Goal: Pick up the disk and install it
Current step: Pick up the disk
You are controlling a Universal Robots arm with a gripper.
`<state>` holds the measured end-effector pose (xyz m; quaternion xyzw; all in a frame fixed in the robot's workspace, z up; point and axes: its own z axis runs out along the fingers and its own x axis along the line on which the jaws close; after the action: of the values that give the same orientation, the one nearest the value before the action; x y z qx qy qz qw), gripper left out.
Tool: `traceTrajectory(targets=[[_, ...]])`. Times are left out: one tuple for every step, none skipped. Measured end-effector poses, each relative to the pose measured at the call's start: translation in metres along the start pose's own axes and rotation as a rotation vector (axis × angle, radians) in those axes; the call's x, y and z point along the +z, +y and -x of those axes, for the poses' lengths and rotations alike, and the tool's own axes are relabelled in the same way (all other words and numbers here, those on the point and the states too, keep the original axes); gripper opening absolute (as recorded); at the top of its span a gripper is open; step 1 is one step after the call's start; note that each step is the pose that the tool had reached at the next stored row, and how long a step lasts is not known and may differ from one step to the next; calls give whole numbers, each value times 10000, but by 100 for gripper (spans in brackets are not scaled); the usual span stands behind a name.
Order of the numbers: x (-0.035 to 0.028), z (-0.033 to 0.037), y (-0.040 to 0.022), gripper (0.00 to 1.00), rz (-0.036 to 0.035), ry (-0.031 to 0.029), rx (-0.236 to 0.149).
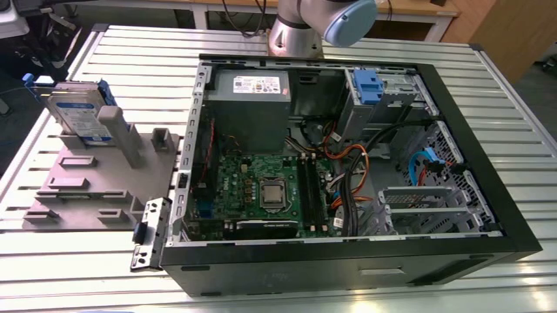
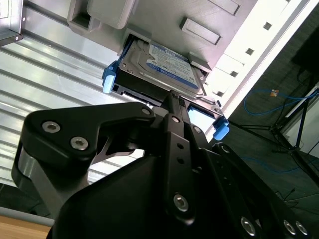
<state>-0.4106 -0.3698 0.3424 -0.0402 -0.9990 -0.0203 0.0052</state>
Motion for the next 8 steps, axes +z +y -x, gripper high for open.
traceTrajectory(targets=[[0, 0, 0, 11, 0, 0, 0], [0, 0, 0, 11, 0, 0, 0], [0, 0, 0, 11, 0, 0, 0], [0, 0, 0, 11, 0, 0, -3], [0, 0, 0, 11, 0, 0, -14], [0, 0, 0, 11, 0, 1, -41], [0, 0, 0, 11, -1, 2, -85], [0, 0, 0, 11, -2, 5, -139]])
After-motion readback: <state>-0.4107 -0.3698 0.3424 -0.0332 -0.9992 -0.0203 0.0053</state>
